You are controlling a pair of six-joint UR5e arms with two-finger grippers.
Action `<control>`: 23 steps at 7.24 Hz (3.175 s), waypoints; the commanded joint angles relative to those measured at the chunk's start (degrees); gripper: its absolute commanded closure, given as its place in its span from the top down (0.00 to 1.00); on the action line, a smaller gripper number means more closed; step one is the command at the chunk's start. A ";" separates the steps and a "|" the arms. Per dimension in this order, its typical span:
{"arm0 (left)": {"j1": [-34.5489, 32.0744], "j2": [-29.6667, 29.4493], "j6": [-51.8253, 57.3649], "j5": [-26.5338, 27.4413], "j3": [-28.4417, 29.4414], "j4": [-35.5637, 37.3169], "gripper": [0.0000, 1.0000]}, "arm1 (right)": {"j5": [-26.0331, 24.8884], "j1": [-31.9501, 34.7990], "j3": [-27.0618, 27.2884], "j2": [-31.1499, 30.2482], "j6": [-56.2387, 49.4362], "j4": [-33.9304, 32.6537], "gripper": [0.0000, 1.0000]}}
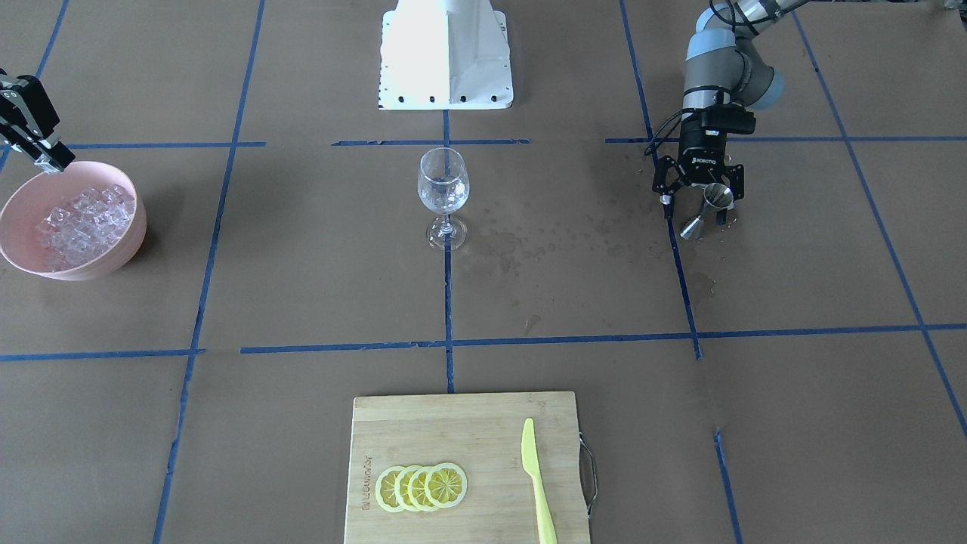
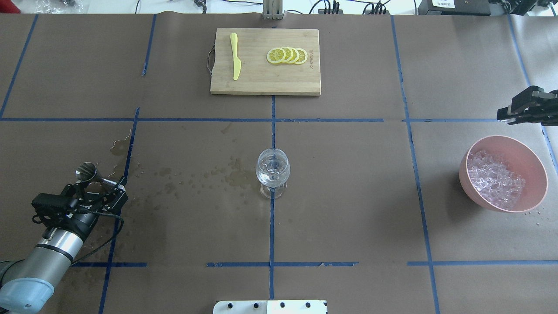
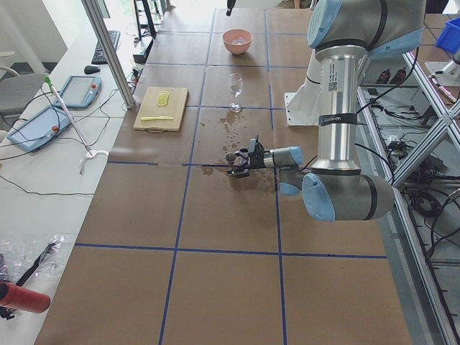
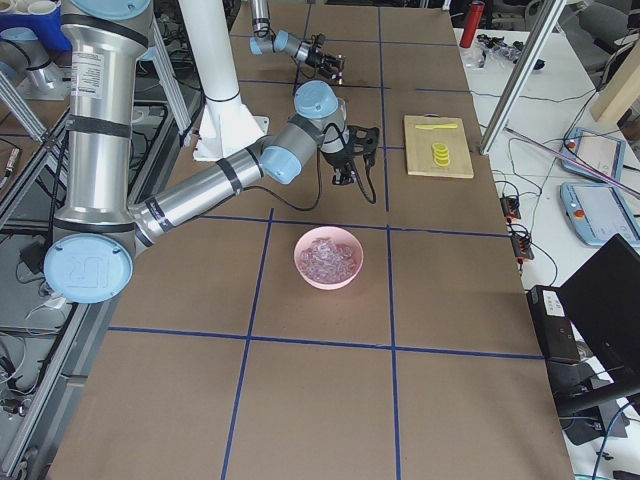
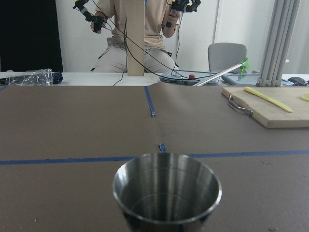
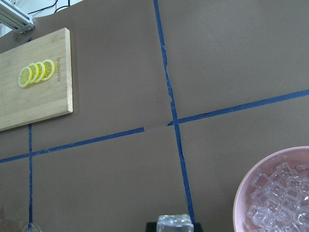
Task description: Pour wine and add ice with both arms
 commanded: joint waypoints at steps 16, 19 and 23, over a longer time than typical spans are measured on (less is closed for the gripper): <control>-5.20 20.06 1.65 -51.64 -30.34 26.86 1.00 | -17.69 -29.38 -2.72 33.46 22.13 -15.56 0.00; -11.25 19.45 1.57 -62.91 -36.75 33.98 1.00 | -19.88 -31.58 -8.32 39.15 22.13 -15.56 0.00; -13.57 17.34 1.57 -67.53 -43.44 44.56 1.00 | -22.77 -34.82 -13.09 42.87 22.21 -15.38 0.00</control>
